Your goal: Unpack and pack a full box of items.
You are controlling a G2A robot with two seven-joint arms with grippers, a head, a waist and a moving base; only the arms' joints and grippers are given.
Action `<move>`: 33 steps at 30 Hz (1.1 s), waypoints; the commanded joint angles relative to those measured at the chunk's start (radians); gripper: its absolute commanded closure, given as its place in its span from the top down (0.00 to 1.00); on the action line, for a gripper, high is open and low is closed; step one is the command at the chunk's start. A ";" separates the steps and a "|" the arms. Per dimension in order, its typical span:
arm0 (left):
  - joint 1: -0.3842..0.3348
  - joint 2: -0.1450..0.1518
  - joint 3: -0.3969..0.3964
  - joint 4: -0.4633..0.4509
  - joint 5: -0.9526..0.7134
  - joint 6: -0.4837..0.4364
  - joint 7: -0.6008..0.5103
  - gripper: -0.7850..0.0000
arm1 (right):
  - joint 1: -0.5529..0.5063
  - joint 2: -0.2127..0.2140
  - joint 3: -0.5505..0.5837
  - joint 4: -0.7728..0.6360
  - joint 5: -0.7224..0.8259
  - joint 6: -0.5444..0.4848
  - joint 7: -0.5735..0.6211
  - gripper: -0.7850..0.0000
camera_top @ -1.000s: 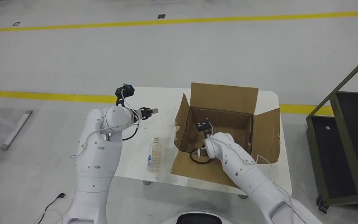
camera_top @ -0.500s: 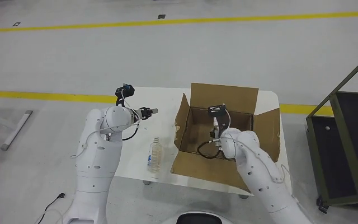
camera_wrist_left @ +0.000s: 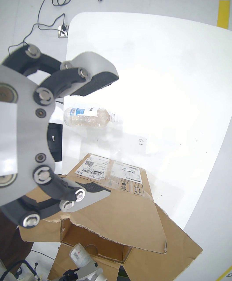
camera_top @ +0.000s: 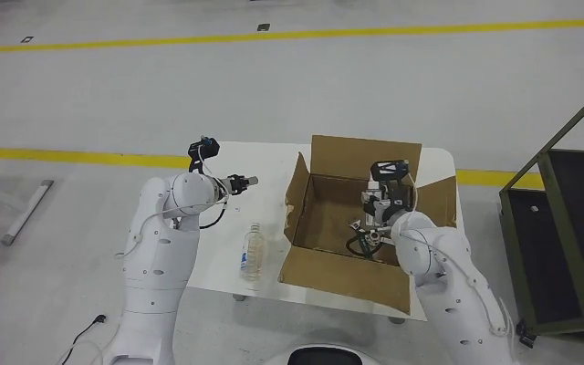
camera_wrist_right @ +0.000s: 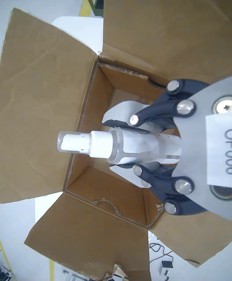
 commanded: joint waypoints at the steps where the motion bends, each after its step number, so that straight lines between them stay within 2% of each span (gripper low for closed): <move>1: 0.000 0.000 0.000 0.000 0.000 0.000 0.000 1.00 | -0.007 -0.001 0.005 0.000 0.018 -0.001 -0.024 0.00; 5: 0.000 0.000 0.000 0.000 0.000 0.000 0.000 1.00 | -0.014 0.005 0.076 -0.089 0.047 -0.020 -0.080 0.00; 9: 0.000 0.000 0.000 0.000 0.000 0.000 0.000 1.00 | -0.048 0.018 0.230 -0.248 0.060 -0.026 -0.083 0.00; 13: 0.000 0.000 0.000 0.000 0.000 0.000 0.000 1.00 | -0.115 0.029 0.393 -0.346 0.082 -0.022 -0.058 0.00; 16: 0.000 0.000 0.000 0.000 0.000 0.000 0.000 1.00 | -0.176 0.038 0.499 -0.372 0.030 -0.031 -0.011 0.00; 21: 0.000 0.000 0.000 0.000 0.000 0.000 0.000 1.00 | -0.253 0.048 0.598 -0.305 -0.040 -0.060 0.060 0.00; 33: 0.000 0.000 0.000 0.000 0.000 0.000 0.000 1.00 | -0.369 0.051 0.528 -0.067 -0.100 -0.170 0.107 0.00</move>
